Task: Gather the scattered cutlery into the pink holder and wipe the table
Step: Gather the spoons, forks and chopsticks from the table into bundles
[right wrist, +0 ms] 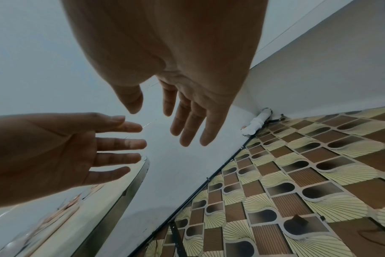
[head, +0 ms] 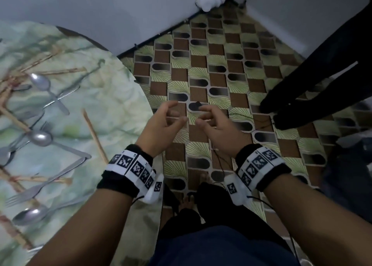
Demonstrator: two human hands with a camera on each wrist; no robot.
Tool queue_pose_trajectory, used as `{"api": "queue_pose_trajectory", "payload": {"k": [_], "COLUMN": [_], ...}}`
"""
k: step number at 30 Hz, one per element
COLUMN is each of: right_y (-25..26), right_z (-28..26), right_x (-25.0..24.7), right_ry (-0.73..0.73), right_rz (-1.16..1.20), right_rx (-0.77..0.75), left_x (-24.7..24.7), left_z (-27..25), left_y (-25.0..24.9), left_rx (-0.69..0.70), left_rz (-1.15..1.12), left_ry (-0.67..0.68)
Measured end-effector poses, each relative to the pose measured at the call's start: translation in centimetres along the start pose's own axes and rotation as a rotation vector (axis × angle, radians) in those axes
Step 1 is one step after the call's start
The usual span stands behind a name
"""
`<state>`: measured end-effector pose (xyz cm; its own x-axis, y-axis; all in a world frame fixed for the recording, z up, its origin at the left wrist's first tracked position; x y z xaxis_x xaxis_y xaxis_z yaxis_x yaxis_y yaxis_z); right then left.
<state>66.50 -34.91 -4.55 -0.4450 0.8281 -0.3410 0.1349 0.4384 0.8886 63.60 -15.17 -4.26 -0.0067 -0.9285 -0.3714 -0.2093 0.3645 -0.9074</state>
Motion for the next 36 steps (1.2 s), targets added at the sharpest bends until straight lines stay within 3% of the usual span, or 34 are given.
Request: {"api": "queue_pose_trajectory", "payload": {"k": [17, 28, 36], "right_y": [4.1, 8.0, 10.8], "right_z": [18.7, 30.4, 38.3], "right_x": [-4.6, -6.8, -5.8], "right_ry": [0.278, 0.433, 0.429], "right_rz": [-0.003, -0.084, -0.138], "right_rx": [-0.069, -0.048, -0.044], "left_x": [-3.6, -7.4, -11.6], "left_z": [12.7, 21.1, 27.8], "left_y": [-2.0, -3.0, -2.7], "left_rx": [-0.123, -0.204, -0.169], "left_rz": [-0.053, -0.014, 0.081], "left_ry": [-0.258, -0.265, -0.262]}}
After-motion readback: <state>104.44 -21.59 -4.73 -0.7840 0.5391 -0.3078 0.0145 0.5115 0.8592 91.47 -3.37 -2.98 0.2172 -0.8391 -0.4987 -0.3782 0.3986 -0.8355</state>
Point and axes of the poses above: each hand's wrist, its own z-axis towards the middle knuckle, its own x-axis out of the palm, y = z × x, the point moved 1 cm from there along z, towards the middle knuckle, and after that the axes turned 3 degrees about x, right-handed, at the moved point
